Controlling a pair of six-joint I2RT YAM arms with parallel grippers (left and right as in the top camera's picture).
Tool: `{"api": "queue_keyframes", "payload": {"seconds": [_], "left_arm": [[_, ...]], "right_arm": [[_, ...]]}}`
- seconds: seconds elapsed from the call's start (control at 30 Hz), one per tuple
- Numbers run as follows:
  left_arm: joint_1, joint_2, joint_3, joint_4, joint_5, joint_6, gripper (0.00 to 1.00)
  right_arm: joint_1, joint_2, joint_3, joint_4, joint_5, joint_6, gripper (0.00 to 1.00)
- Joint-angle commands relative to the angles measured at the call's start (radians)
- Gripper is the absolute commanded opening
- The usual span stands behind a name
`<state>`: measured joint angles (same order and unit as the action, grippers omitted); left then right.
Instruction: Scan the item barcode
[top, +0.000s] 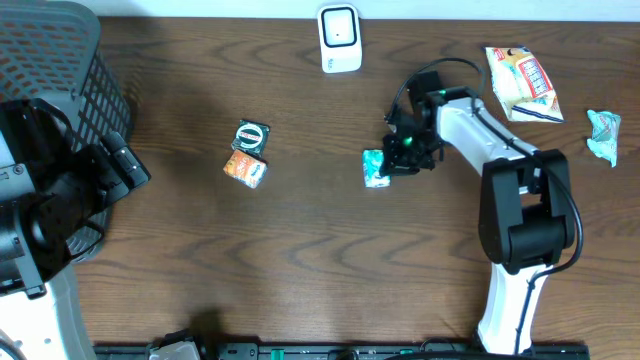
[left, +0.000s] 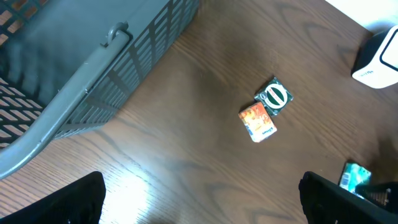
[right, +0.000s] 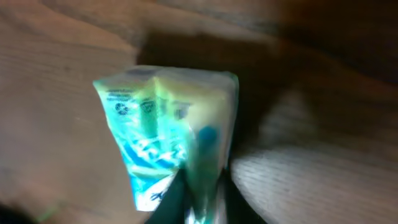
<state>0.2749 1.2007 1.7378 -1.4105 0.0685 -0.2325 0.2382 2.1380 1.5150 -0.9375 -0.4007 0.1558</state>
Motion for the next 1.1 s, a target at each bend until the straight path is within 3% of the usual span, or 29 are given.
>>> {"api": "queue_keyframes", "payload": {"seconds": [0.0, 0.1, 0.3, 0.63, 1.07], "left_arm": [[0.005, 0.000, -0.009, -0.002, -0.010, -0.002, 0.98], [0.005, 0.000, -0.009, -0.002, -0.010, -0.002, 0.98], [0.005, 0.000, -0.009, -0.002, -0.010, -0.002, 0.98], [0.005, 0.000, -0.009, -0.002, -0.010, -0.002, 0.98], [0.005, 0.000, -0.009, -0.002, -0.010, -0.002, 0.98]], "right_arm": [[0.027, 0.000, -0.002, 0.015, 0.097, 0.043, 0.29], [0.023, 0.000, 0.006, 0.008, 0.092, 0.061, 0.44], [0.005, -0.001, 0.030, -0.021, -0.026, 0.021, 0.58], [-0.030, -0.001, 0.104, -0.113, -0.088, 0.003, 0.54], [-0.026, 0.000, 0.132, -0.123, -0.088, -0.023, 0.70]]}}
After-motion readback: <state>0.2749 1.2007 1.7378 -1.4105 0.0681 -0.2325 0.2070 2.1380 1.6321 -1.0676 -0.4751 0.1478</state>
